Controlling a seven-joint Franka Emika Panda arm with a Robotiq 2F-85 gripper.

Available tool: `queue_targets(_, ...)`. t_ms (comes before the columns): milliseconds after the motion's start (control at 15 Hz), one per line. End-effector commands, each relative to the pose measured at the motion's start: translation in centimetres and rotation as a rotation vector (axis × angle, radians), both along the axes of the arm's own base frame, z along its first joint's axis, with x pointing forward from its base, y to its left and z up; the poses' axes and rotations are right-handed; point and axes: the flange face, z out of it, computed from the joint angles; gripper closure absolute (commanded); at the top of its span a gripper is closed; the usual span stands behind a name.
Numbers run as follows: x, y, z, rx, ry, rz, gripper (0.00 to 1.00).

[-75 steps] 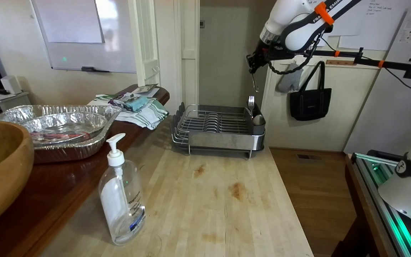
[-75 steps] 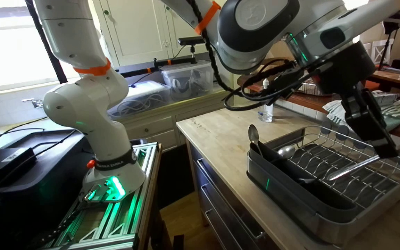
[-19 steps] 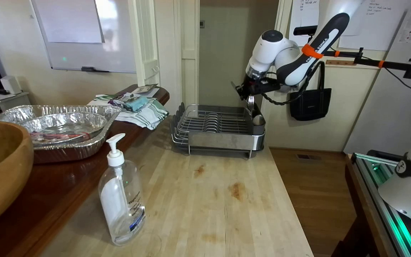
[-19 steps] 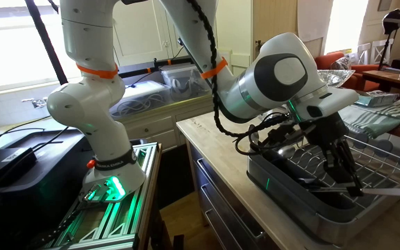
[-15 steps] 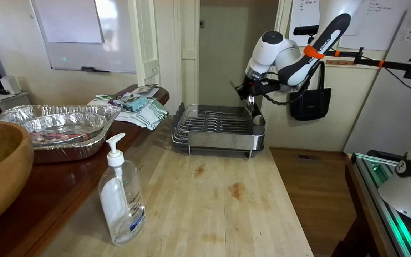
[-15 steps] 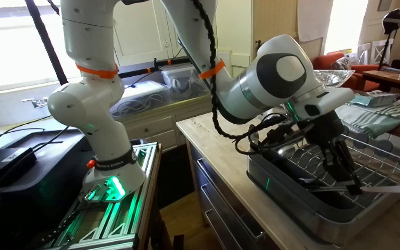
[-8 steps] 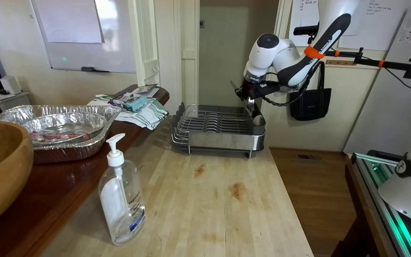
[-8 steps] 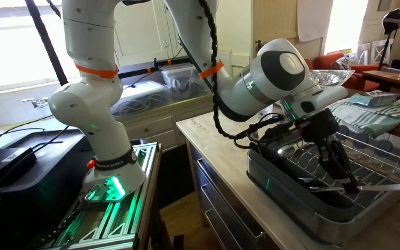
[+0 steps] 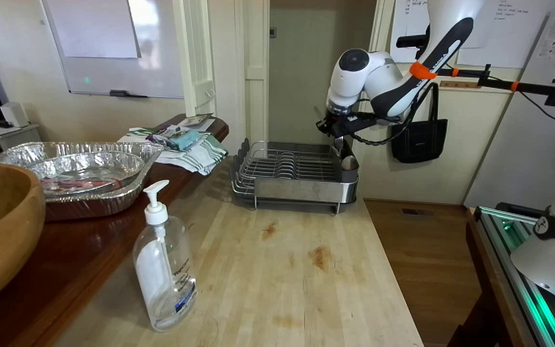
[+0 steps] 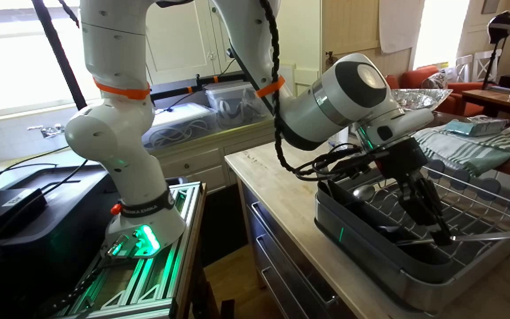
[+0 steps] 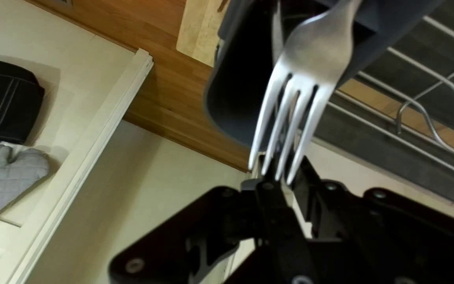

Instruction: Pick up the knife from the counter and put it on the dish dryer

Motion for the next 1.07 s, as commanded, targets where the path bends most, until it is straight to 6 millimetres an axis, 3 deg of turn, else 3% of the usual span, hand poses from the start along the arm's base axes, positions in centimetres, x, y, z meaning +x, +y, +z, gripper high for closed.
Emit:
queue_targets(0,-1.1,1.3,-0.8,-0.029,0.003,-0.06,0.96)
queue_targets(867,-1.9,2.7,-0.8,-0.055,-0.021,-0.133,0.96)
queue_targets(933,-1.9,2.7,-0.7,-0.055,-0.021,-0.133,0.88)
queue_targets(1000,-2.0,2.7,-0.7,-0.056,-0.021,-0.132,0.66)
